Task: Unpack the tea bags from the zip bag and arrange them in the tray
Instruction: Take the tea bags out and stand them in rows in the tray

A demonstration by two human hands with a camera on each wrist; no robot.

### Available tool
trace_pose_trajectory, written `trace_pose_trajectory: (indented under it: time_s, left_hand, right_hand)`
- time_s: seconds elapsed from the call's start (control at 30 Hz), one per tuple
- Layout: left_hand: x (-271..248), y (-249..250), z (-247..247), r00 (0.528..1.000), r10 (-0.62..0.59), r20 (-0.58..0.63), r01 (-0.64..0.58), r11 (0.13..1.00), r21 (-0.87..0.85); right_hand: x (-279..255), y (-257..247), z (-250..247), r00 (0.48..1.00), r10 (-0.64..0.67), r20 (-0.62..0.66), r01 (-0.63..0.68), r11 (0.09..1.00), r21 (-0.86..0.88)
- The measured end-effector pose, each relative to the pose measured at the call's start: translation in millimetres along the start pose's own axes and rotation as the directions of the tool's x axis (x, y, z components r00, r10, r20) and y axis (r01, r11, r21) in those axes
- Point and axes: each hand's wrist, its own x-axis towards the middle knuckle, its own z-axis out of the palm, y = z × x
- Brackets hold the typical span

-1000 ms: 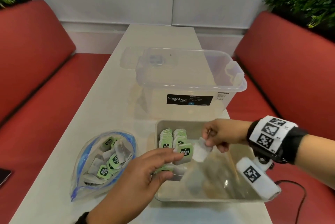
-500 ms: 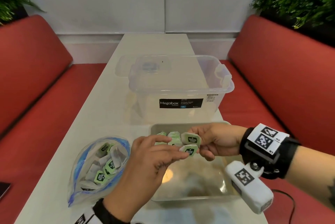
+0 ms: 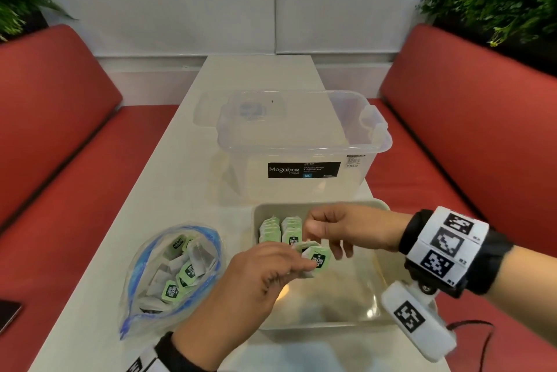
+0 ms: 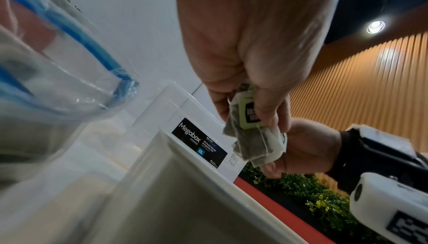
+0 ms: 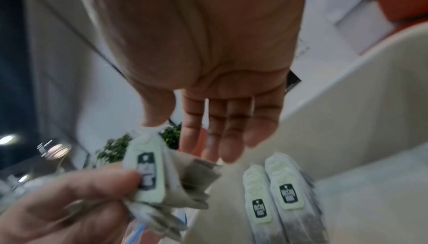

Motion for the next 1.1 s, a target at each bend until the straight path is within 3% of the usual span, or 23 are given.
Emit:
trace_pose_trajectory:
  time_s: [0.07,0.17,0.27,0.43,0.53,0.6,0.8,0.9,1.1]
  left_hand:
    - [-1,-2,0,1.000,-0.026,0.006,0.026,1.000,-0.001]
    - [-3,-3,0,0.998,-0.053,0.033,0.054,0.998,-0.019]
    - [-5,-5,4,0.998,-0.056,0.032,0.057,0.998,-0.029]
    - [-12,-11,11,0.997,-0.065,0.050,0.068,0.996,-0.057]
    - [-17,-17,13,0.997,-0.055,0.048,0.059,0.995,-0.075]
    - [-20,-21,15,0.999,-0.047,0.028,0.049,0.996,-0.078]
    - [-29,-36,26,0.998,0.028,0.056,-0.030,0.998,0.046]
    - [-34,-41,27,0.994,0.071,0.088,-0.084,0.986,0.146]
    - [-32,-39,26,0.987,0.132,0.091,-0.150,0.960,0.234]
  right_hand:
    - [-3,-13,2,0.993,-0.088,-0.073,0.081,0.992,-0.094]
    - [-3,-24,4,0.985,-0.152,-0.084,0.127,0.960,-0.248]
    - [2,-25,4,0.992,-0.113,-0.053,0.092,0.947,-0.308]
    - [12,-12,5,1.000,-0.008,0.020,0.012,0.983,-0.181]
    - [15,-5,2,1.000,0.029,0.006,-0.028,0.987,-0.157]
    - [18,-2,-4,0.998,0.043,-0.042,-0.052,0.972,-0.230]
    - [33,2,-28,0.962,-0.030,-0.272,-0.164,0.732,-0.662]
    - [47,9,-31,0.939,-0.071,-0.336,-0.214,0.647,-0.732]
    - [64,25,-36,0.924,-0.083,-0.374,-0.257,0.592,-0.764]
